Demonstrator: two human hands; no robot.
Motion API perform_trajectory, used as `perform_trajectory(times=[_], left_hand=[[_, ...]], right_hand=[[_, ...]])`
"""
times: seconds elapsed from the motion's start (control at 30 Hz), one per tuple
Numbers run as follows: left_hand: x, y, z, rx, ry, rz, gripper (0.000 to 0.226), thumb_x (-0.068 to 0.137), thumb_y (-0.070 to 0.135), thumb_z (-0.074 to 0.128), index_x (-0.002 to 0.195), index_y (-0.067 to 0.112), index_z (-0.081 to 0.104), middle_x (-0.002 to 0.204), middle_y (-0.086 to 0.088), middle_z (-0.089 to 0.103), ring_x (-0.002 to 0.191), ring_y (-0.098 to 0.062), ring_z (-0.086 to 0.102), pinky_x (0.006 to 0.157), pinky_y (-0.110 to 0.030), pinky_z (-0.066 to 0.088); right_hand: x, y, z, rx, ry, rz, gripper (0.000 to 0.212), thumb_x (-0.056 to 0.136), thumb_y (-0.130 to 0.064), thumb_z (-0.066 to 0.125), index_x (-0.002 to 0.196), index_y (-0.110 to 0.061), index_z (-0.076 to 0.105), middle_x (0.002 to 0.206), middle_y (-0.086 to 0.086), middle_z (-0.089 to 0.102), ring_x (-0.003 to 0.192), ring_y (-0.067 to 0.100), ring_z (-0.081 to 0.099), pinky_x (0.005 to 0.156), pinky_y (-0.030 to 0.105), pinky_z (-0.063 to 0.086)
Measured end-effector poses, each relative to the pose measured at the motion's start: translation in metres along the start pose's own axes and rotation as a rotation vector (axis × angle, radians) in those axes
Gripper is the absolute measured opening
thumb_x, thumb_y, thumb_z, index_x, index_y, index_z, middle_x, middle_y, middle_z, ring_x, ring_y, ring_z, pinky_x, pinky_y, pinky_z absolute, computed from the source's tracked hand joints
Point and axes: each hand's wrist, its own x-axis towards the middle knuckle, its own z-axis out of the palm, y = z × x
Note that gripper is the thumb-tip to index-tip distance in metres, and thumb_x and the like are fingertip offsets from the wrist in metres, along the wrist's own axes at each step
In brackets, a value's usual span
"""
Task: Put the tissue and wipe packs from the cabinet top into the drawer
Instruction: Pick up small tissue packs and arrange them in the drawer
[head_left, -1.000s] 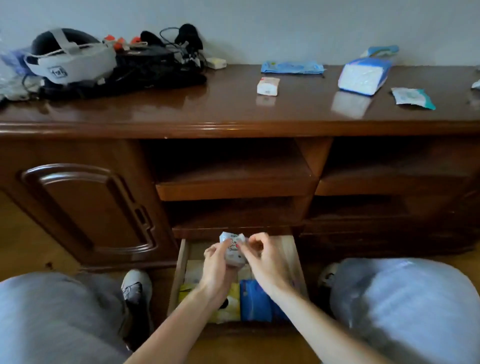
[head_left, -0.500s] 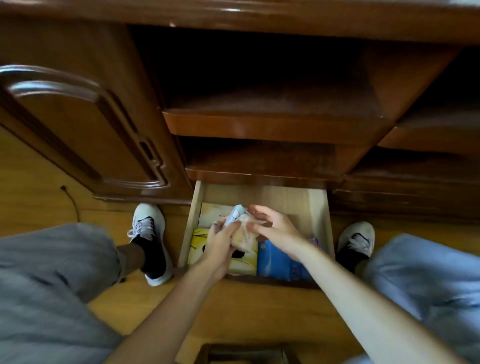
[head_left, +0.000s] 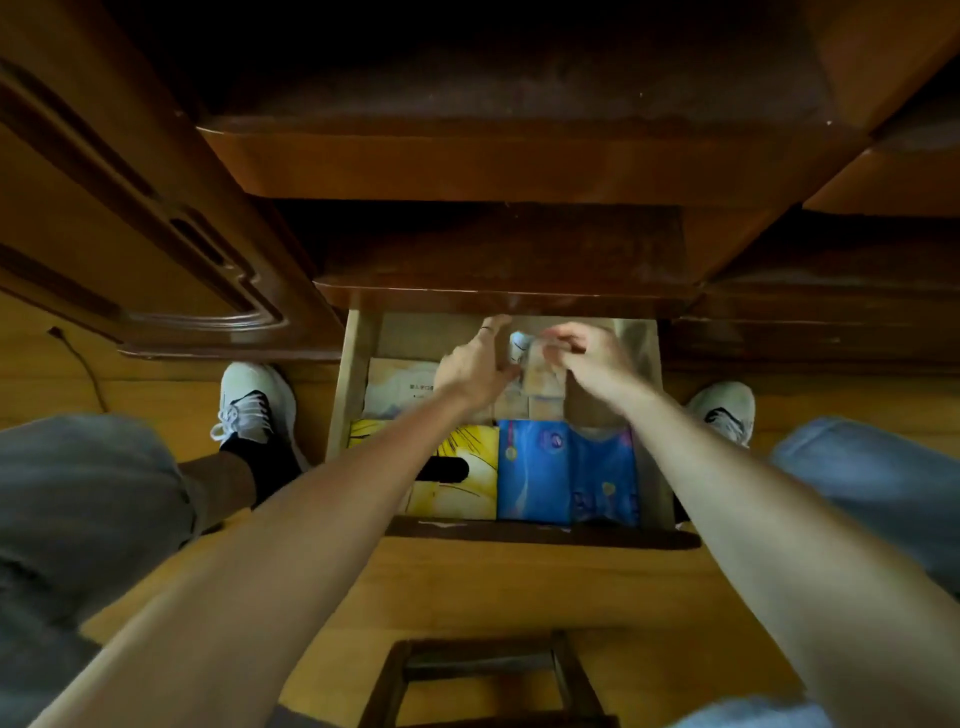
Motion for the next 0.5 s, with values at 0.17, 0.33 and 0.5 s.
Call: perform_trajectory(times=[0.17, 0.33, 0.5], left_hand=[[0.031, -0.018, 0.031, 0.374, -0.058, 0.078, 0.052, 0.095, 0.042, 0.061, 0.144, 0.042, 0.042, 0.126, 0.000, 0.067, 0.126, -0.027, 0.055, 0.103, -0.044, 0.038], [0.033, -0.042, 0.041, 0.756, 0.020, 0.072, 0.052, 0.082, 0.061, 0.063, 0.128, 0.037, 0.060, 0.128, -0.005, 0.059, 0.125, -0.029, 0.043, 0.097, -0.044, 0.036], [0.043, -0.042, 0.041, 0.706, -0.133, 0.243, 0.073, 0.080, 0.052, 0.070, 0.147, 0.039, 0.044, 0.159, -0.002, 0.031, 0.147, -0.029, 0.021, 0.120, -0.055, 0.011]], right_hand=[[0.025, 0.030, 0.004, -0.135, 0.089, 0.001, 0.023, 0.100, -0.015, 0.064, 0.122, -0.016, 0.070, 0.122, -0.002, 0.070, 0.116, 0.014, 0.062, 0.094, 0.023, 0.048], [0.026, 0.051, 0.020, -0.295, -0.001, -0.003, 0.026, 0.098, -0.017, 0.066, 0.123, -0.023, 0.068, 0.121, -0.005, 0.071, 0.111, 0.013, 0.065, 0.085, 0.024, 0.049], [0.026, 0.053, 0.021, -0.405, -0.084, -0.012, 0.023, 0.098, -0.023, 0.063, 0.121, -0.025, 0.065, 0.110, -0.002, 0.071, 0.097, 0.014, 0.066, 0.073, 0.026, 0.055]])
